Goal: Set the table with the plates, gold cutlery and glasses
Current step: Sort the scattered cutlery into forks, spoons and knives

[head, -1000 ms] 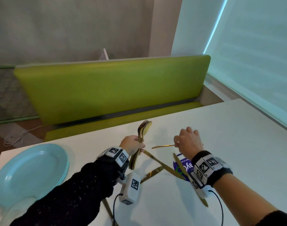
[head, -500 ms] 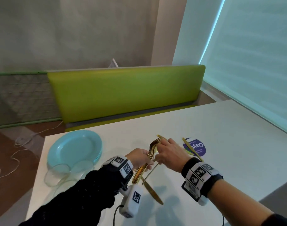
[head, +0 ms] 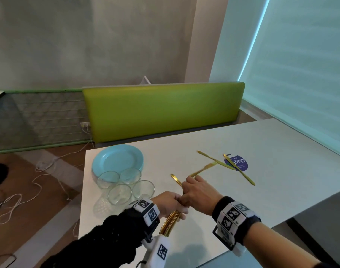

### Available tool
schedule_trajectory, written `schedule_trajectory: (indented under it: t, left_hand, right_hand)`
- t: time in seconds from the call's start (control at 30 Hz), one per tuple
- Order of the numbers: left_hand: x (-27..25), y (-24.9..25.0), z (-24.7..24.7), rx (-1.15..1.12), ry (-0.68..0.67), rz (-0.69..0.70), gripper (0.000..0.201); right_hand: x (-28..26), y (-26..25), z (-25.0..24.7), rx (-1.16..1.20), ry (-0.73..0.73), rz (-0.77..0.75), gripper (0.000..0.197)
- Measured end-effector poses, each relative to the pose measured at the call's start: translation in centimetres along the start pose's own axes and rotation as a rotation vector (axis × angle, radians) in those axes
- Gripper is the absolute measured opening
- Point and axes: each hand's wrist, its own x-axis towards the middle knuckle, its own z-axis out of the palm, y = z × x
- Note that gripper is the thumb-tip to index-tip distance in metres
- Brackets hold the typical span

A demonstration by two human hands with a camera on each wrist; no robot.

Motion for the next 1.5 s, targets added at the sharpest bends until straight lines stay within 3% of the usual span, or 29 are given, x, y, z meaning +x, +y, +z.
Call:
schedule_trajectory:
  t: [0.3,0.53,0.7,0.83,0.93,1.17,1.33,1.5]
  left_hand:
    - [-1.4,-2.5,-1.0,-0.054,0.084,-0.015,0.012]
    - [-2.5,-4.9,-2.3,-0.058,0.127,-0.048,0.015]
    - [-2.8,-7.2,-3.6,0.232,0.227,-0.092,0.013]
    - [-3.1,-9.5,-5.2,0.520,0.284,-0.154,0.011]
    - [-3.6,-10.7,-6.3,0.691,0.283,-0.204,0.026]
    - [-3.4,-13.5,-8.1,0.817,0.314,-0.206,0.036]
    - [-3.1,-14.1,-8.2,0.914,0.247,-0.179,0.027]
    - [-2.5,-13.7,-8.6,0.953,0.218,-0.171,0.024]
  right_hand:
    - [1.4,-2.1,0.6,0.035,0.035,-0.069,0.023]
    - [3.1,-4.6,1.9,0.084,-0.010,-0.025,0.024]
    - [4.1,-5.5,1.8,0.142,-0.094,0.022,0.042]
    - [4.8,-5.7,1.9,0.195,-0.125,0.046,0.045]
    - [5.2,-5.7,2.1,0.228,-0.101,0.063,0.040]
    - [4.9,-5.3,3.1,0.245,-0.094,0.127,0.036]
    - [4.1,-5.1,2.5,0.249,-0.150,0.193,0.029]
    - [3.3,-4.6,2.2,0.336,-0.240,0.293,0.039]
